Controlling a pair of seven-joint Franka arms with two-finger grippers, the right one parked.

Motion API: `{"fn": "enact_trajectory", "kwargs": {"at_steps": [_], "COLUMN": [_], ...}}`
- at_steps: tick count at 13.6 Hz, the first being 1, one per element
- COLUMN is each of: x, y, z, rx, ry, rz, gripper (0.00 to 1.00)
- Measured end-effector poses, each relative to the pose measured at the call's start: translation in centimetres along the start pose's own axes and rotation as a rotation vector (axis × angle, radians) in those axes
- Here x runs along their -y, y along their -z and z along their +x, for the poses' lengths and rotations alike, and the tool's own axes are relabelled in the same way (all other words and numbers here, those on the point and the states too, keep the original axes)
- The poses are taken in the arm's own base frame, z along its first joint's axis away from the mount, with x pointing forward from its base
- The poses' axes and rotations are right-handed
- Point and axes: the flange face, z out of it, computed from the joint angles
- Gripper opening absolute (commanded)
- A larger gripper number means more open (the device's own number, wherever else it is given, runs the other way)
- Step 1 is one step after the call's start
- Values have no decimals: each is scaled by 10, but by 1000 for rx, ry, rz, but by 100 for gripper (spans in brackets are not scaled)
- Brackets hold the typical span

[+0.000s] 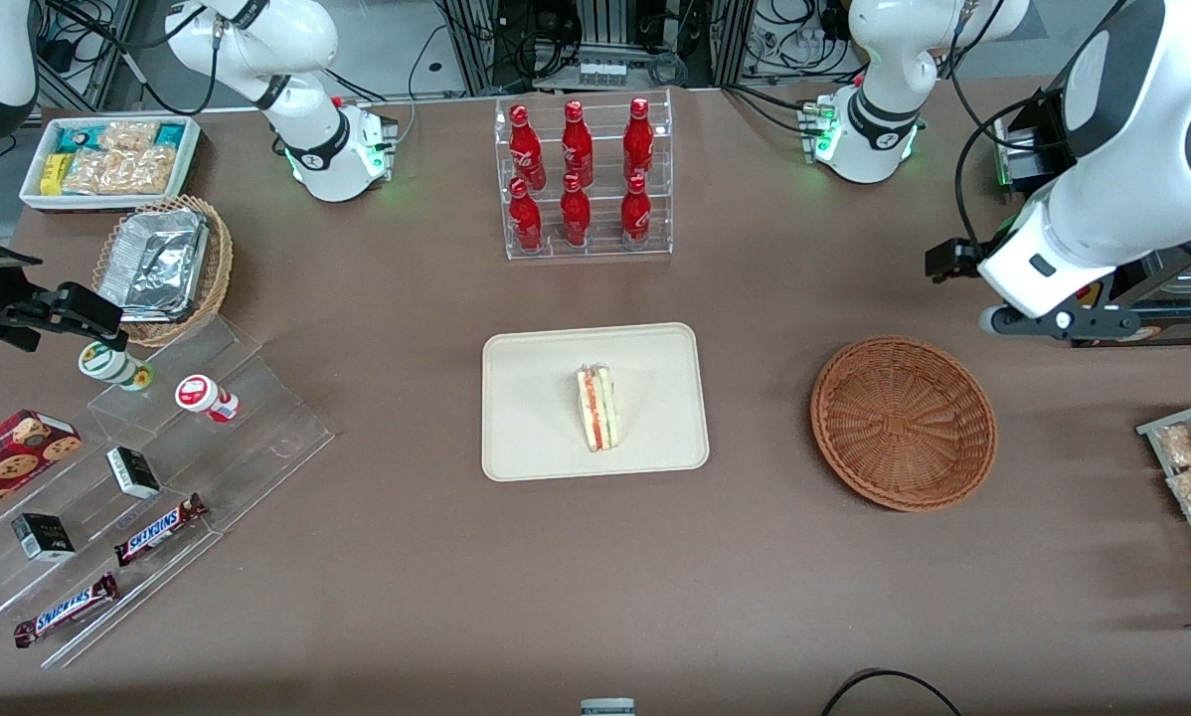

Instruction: Place sandwich from basket to tray

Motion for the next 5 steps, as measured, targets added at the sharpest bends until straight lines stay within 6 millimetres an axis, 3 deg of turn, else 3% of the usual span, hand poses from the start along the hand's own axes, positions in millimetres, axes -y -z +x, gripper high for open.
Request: {"fn": "enact_trajectory", "kwargs": {"at_steps": [2, 5], "x": [1, 27], "y": [4, 18], "z": [-11, -29], "rx": [21, 31], "ry": [4, 43], "rz": [3, -38], "gripper": [100, 100]}}
